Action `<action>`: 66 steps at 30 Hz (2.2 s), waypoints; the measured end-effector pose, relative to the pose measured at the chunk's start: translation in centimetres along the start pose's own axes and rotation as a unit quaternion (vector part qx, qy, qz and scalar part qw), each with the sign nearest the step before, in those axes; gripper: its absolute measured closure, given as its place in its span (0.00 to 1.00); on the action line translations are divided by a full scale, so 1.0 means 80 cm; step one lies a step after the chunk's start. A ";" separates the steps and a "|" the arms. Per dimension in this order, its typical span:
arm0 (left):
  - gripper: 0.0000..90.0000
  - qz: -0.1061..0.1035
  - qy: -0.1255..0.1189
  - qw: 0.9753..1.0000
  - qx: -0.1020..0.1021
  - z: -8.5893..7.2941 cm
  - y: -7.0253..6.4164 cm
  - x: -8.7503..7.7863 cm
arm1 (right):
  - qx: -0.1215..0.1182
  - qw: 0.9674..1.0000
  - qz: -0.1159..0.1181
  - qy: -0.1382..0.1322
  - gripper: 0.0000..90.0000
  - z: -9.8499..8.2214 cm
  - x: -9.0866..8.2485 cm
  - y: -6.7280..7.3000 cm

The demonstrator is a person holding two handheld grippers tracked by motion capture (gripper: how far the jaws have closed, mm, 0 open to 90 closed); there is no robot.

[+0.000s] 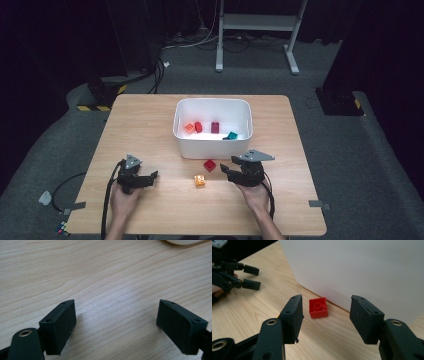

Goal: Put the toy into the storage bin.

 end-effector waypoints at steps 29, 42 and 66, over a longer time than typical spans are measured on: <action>0.18 -0.001 -0.002 1.000 -0.001 -0.002 -0.001 -0.001 | -0.005 0.997 -0.005 0.072 0.44 -0.007 0.100 0.007; 0.18 -0.002 -0.002 1.000 -0.001 -0.001 -0.001 -0.001 | -0.038 0.995 -0.024 0.088 0.62 -0.009 0.110 0.017; 0.18 -0.001 -0.002 1.000 -0.002 -0.001 0.000 -0.001 | -0.062 0.996 -0.017 0.061 0.66 -0.007 0.071 0.017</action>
Point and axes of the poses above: each handheld gripper's, and its own axes: x roughly forward along the jaws, z roughly out of its top, y roughly to its left, the point moved 3 cm from there along x, roughly forward along the jaws, and after that the axes turned 9 degrees about y, right-handed, at the moved point
